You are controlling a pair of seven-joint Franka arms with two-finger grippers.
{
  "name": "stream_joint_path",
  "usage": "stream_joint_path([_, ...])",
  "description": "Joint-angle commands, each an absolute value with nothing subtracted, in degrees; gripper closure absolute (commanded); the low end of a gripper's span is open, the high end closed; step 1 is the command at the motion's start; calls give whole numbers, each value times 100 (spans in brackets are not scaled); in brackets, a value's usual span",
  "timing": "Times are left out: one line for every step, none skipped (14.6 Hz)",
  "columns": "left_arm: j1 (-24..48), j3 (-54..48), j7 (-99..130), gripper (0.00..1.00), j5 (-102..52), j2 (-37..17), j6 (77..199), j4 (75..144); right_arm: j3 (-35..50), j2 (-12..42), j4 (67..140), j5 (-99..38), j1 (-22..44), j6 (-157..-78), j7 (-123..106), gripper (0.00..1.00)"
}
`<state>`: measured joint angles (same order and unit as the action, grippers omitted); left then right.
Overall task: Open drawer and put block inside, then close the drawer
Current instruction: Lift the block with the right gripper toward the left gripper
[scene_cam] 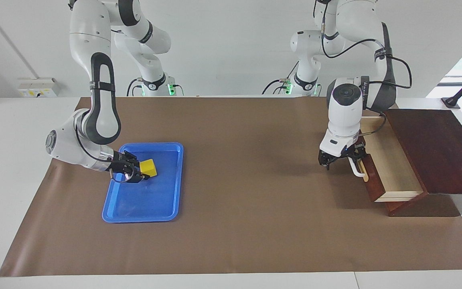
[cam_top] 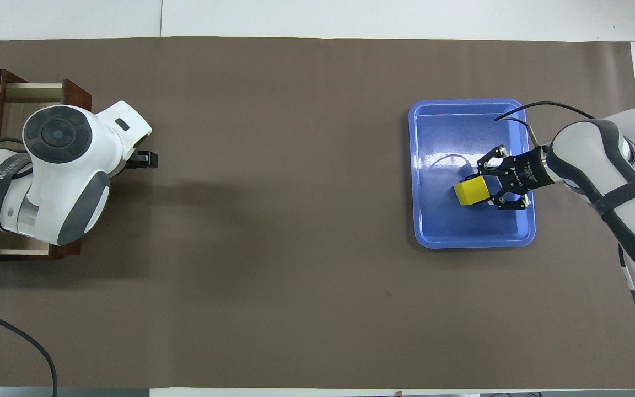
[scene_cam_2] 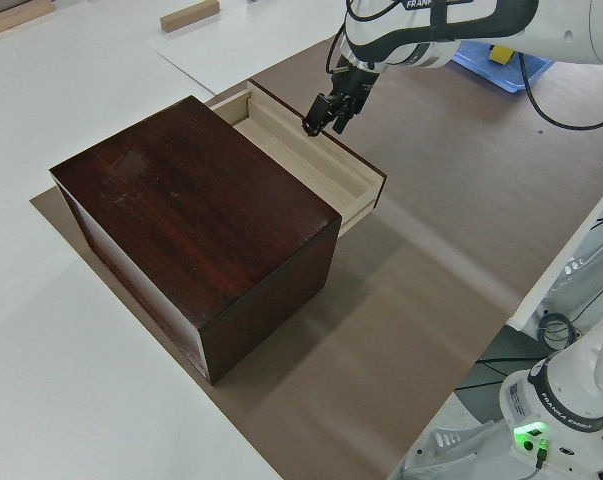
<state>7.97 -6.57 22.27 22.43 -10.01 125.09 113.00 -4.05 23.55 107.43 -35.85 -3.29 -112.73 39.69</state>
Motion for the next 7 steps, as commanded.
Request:
stream_joint_path([1107,-624,2311,0,2022,-1037,12287,11180,-343,2434,10023,-3727,-246,-10882,4883,100])
stream_joint_path([1203,-615,2312,0,1917,-1037,12226,11171,-343,2478,9811,-3727,-159,-10803,5209,100])
stream_joint_path([1239,-615,2329,0,1890,-1028,12208,11171,-343,2513,9626,-3744,-28,-10784,5516,100])
stream_joint_path([1248,-624,2390,0,1890,-1028,12182,11171,-343,2548,9467,-3753,87,-10784,5850,100])
stream_joint_path([1326,-624,2452,0,1890,-1028,12164,11171,-343,2575,9318,-3875,288,-10793,6219,100])
stream_joint_path([1397,-615,2461,0,1881,-1028,12138,11171,-343,2584,9238,-4015,464,-10819,6518,100])
stream_joint_path([1406,-615,2461,0,1890,-1020,12094,11171,-343,2601,9142,-4077,649,-10880,6782,100])
